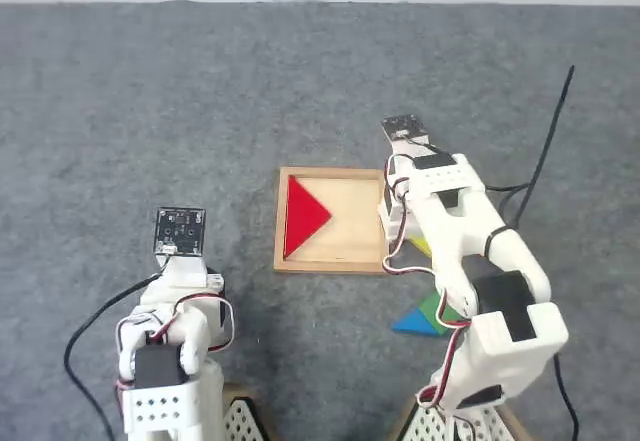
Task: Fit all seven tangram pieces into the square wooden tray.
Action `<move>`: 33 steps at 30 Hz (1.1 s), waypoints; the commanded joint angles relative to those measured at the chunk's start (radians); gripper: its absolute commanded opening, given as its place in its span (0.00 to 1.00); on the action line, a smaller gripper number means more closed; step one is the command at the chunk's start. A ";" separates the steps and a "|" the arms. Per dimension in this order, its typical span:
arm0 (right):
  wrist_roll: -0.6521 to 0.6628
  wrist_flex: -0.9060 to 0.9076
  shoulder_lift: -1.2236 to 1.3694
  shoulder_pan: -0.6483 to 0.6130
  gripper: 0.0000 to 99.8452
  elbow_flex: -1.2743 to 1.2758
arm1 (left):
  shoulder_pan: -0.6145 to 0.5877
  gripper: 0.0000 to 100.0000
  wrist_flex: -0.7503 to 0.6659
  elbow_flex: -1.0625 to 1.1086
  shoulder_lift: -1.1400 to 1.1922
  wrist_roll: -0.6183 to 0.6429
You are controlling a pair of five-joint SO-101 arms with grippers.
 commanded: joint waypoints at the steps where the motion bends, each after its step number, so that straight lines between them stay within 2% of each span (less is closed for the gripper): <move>1: -0.044 -0.033 -0.035 -0.002 0.29 -0.048 | -0.005 0.02 0.003 -0.013 -0.018 0.017; 12: -0.282 -0.051 -0.031 0.001 0.29 -0.140 | -0.005 0.02 0.003 -0.013 -0.018 0.017; 15: -0.334 -0.122 -0.024 -0.013 0.29 -0.133 | -0.005 0.02 0.003 -0.013 -0.018 0.017; 21: -0.341 -0.154 0.076 -0.002 0.29 -0.130 | -0.005 0.02 0.003 -0.013 -0.018 0.017; 24: -0.341 -0.082 0.097 0.015 0.29 -0.137 | -0.005 0.02 0.003 -0.013 -0.018 0.017; 33: -0.339 -0.012 0.096 0.085 0.29 -0.133 | -0.005 0.02 0.003 -0.013 -0.018 0.017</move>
